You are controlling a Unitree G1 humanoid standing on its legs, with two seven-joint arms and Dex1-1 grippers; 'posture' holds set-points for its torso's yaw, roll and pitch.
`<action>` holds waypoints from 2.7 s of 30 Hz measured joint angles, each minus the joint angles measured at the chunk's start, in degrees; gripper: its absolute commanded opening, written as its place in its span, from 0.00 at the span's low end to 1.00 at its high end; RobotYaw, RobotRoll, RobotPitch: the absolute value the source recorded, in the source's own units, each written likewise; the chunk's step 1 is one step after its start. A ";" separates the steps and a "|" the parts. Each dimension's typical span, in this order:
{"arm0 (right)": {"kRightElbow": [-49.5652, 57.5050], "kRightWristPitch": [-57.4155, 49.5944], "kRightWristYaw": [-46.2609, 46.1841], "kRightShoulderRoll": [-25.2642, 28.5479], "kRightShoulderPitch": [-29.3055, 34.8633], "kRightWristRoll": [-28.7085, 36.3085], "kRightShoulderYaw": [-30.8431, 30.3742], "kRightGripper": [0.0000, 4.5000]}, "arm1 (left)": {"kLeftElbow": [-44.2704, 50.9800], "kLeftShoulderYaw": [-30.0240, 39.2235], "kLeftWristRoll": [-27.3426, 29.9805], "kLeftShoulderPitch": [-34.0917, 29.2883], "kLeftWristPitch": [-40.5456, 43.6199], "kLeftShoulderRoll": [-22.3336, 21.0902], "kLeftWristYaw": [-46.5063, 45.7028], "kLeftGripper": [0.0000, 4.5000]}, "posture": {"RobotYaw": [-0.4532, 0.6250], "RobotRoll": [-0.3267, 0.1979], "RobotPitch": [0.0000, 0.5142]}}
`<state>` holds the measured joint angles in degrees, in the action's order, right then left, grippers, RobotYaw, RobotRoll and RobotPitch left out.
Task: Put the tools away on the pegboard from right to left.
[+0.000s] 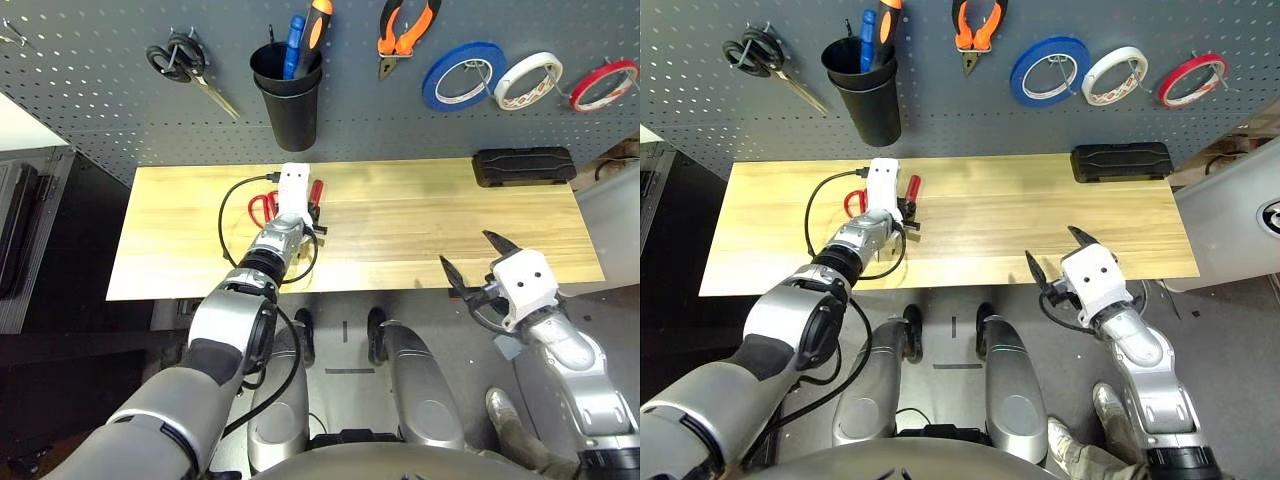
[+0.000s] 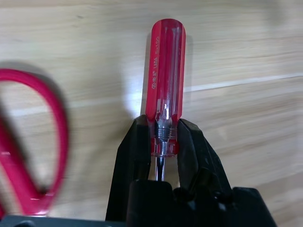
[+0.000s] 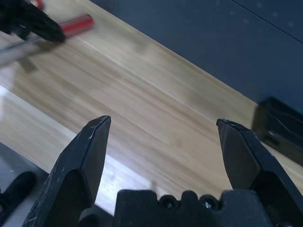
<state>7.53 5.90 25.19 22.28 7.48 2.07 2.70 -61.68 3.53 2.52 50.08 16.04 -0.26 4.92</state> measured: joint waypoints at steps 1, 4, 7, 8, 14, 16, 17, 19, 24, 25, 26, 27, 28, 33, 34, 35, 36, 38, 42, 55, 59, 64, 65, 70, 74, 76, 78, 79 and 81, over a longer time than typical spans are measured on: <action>-1.28 0.71 0.76 0.06 -0.72 0.18 -0.10 1.00 | 2.47 0.03 0.21 -1.32 1.20 0.27 -0.25 0.19 | 0.48 0.62 0.64; -5.44 2.96 3.30 0.38 -3.57 1.23 -0.51 1.00 | 13.57 0.04 0.86 -7.25 5.89 1.36 -1.76 0.19 | 0.52 0.62 0.64; -8.98 4.77 5.42 0.47 -6.24 1.93 -1.02 1.00 | 24.43 -0.02 1.22 -12.92 11.29 2.11 -3.45 0.19 | 0.56 0.62 0.63; -10.74 5.14 6.22 0.47 -7.43 2.30 -1.07 1.00 | 29.31 -0.02 1.39 -15.34 13.42 2.39 -4.18 0.19 | 0.58 0.62 0.63; -19.43 8.02 10.24 0.04 -13.89 3.94 -1.97 1.00 | 49.56 0.14 1.92 -24.14 20.86 3.17 -7.63 0.19 | 0.66 0.62 0.62; -21.73 8.91 11.30 -0.33 -15.64 4.38 -2.16 1.00 | 53.85 0.57 2.09 -25.60 21.69 3.74 -8.44 0.19 | 0.69 0.62 0.61; -23.00 8.97 11.70 -0.61 -16.69 4.71 -2.16 1.00 | 56.19 1.13 2.58 -26.60 21.79 4.11 -8.79 0.19 | 0.70 0.62 0.61; -25.55 8.98 12.32 -1.00 -18.75 5.67 -2.11 1.00 | 61.34 2.31 4.01 -28.89 21.51 5.17 -9.13 0.19 | 0.72 0.62 0.60; -30.63 8.43 14.18 -1.68 -22.75 6.37 -2.11 1.00 | 70.02 4.26 5.78 -31.16 19.40 5.01 -9.59 0.19 | 0.78 0.62 0.58; -31.16 8.33 14.38 -1.70 -23.15 6.44 -2.11 1.00 | 70.63 4.39 5.83 -31.37 19.06 4.97 -9.61 0.19 | 0.78 0.62 0.58; -31.91 8.29 14.76 -1.72 -23.68 6.54 -2.11 1.00 | 71.21 4.40 5.91 -31.67 18.73 4.90 -9.61 0.19 | 0.79 0.62 0.57; -32.78 8.37 15.52 -1.76 -24.46 6.71 -2.16 1.00 | 72.20 4.44 6.19 -32.18 18.37 4.84 -9.61 0.19 | 0.79 0.62 0.57; -33.33 8.78 16.44 -1.77 -24.88 6.94 -2.15 1.00 | 73.06 4.54 6.57 -32.42 17.94 4.82 -9.61 0.19 | 0.80 0.62 0.57; -35.20 11.68 21.51 -2.34 -25.36 9.81 -1.99 1.00 | 81.42 4.92 9.44 -32.83 14.16 4.82 -8.96 0.19 | 0.81 0.62 0.55; -35.53 12.68 22.41 -2.44 -25.36 10.59 -1.87 1.00 | 82.53 4.83 9.81 -32.83 13.34 4.82 -8.90 0.19 | 0.81 0.62 0.55; -36.02 13.48 23.02 -2.43 -25.36 11.00 -1.67 1.00 | 83.31 4.76 10.11 -32.81 12.99 4.81 -8.84 0.19 | 0.80 0.62 0.54; -36.98 14.83 23.94 -2.46 -25.31 11.86 -0.98 1.00 | 83.90 4.71 10.72 -32.78 12.76 4.78 -8.72 0.19 | 0.80 0.62 0.54; -38.48 18.64 26.32 -2.49 -25.02 14.34 1.01 1.00 | 85.39 4.70 11.42 -32.79 12.69 4.64 -8.53 0.19 | 0.80 0.62 0.53; -40.06 24.40 30.81 -2.43 -24.83 18.83 4.86 1.00 | 88.24 4.40 12.72 -31.33 12.66 3.81 -8.27 0.19 | 0.78 0.62 0.50; -32.23 16.62 40.01 5.75 -25.03 30.02 10.56 1.00 | 88.93 7.66 17.96 -15.37 16.33 -3.41 -7.00 0.19 | 0.65 0.62 0.45; -28.67 9.96 40.15 8.89 -26.58 33.42 12.90 1.00 | 85.39 8.09 19.07 -10.81 16.51 -5.01 -6.31 0.19 | 0.62 0.62 0.44; -23.82 2.89 40.09 10.81 -27.14 36.95 14.97 1.00 | 81.91 8.53 19.92 -6.59 16.47 -5.73 -5.53 0.19 | 0.57 0.62 0.42; -22.73 1.26 39.97 11.04 -27.13 37.74 15.51 1.00 | 80.98 8.53 19.99 -5.62 16.45 -5.81 -5.35 0.19 | 0.57 0.62 0.42; -17.44 -5.46 38.56 13.42 -27.79 40.34 17.14 1.00 | 78.46 8.69 20.01 -3.02 16.25 -6.75 -4.75 0.19 | 0.55 0.62 0.41; -16.55 -8.05 37.81 14.24 -29.00 41.07 18.34 1.00 | 76.17 8.75 20.01 -1.09 15.85 -7.09 -4.51 0.19 | 0.54 0.62 0.41; -16.71 -8.81 37.71 15.06 -29.85 41.11 18.74 1.00 | 75.17 8.74 19.99 -0.02 15.34 -7.23 -4.27 0.19 | 0.54 0.62 0.40; -17.13 -9.02 37.70 15.44 -30.77 41.10 19.45 1.00 | 73.95 8.74 19.98 1.01 15.03 -7.32 -4.15 0.19 | 0.54 0.62 0.40; -17.37 -9.02 37.70 15.58 -31.25 41.09 19.65 1.00 | 73.73 8.73 19.96 1.43 14.84 -7.32 -4.13 0.19 | 0.54 0.62 0.40; -18.40 -9.01 37.71 15.66 -31.96 41.01 20.31 1.00 | 71.73 8.69 19.85 3.03 13.88 -7.29 -4.05 0.19 | 0.54 0.62 0.41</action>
<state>-10.87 -3.11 62.90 37.95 -24.48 43.08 23.01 10.05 12.22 22.37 53.11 29.92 -7.55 0.87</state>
